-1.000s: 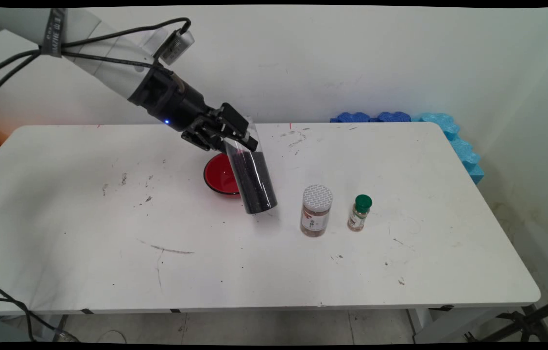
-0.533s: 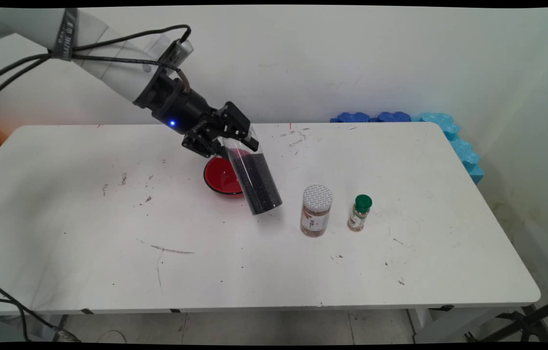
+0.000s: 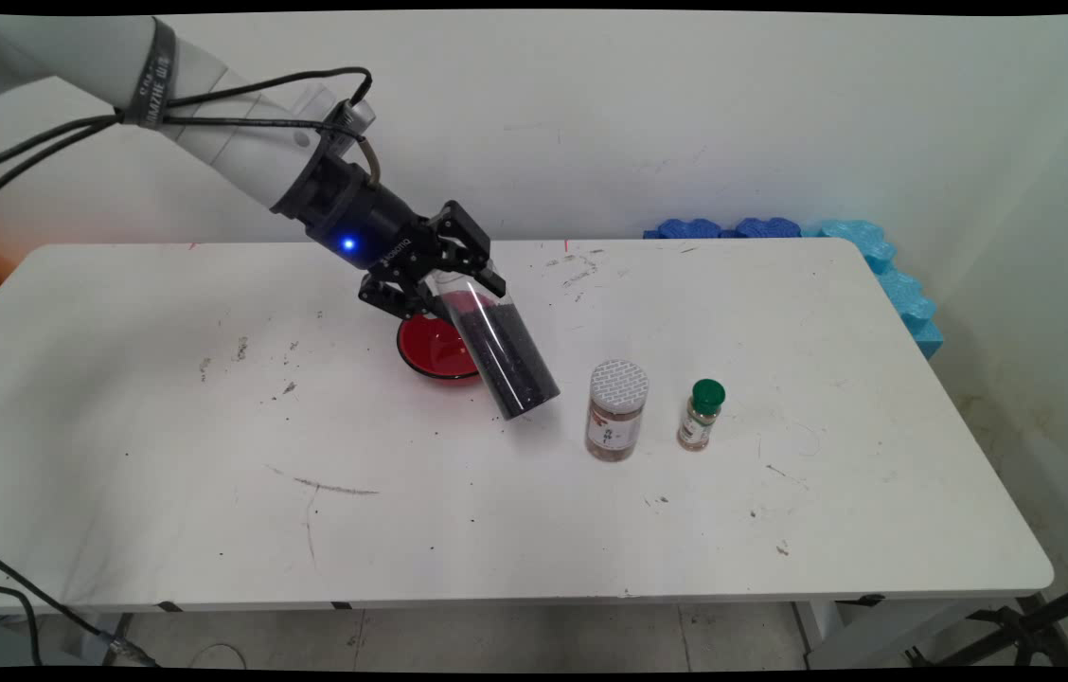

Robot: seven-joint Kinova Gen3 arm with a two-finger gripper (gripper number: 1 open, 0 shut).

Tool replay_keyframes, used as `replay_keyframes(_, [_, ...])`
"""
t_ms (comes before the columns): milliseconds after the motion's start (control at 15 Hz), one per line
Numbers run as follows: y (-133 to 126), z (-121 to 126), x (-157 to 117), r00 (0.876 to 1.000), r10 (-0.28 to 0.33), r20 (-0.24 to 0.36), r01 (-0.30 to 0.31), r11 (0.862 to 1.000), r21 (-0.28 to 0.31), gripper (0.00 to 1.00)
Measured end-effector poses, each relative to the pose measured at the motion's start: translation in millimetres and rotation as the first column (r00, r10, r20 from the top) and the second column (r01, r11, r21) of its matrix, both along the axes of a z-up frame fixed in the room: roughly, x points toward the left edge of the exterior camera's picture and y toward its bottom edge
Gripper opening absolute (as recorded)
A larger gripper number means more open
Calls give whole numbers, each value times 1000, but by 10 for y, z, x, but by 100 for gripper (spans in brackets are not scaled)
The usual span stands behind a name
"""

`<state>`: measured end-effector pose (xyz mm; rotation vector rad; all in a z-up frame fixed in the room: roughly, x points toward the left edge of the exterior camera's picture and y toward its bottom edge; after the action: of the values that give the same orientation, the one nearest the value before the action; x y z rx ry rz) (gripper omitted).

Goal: Pour the black seasoning powder in the red bowl

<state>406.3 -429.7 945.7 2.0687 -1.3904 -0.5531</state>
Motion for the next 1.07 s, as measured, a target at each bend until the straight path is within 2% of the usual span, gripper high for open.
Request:
replay_keyframes(467, [-86,-73,-18,995,88,-56,-82,991,102,0])
replay_keyframes(733, [-141,-117,-24,989,129,-76,-117,982,149,0])
replay_keyframes(1067, [-232,-188,-31,978,187,-97,-162,962,219,0])
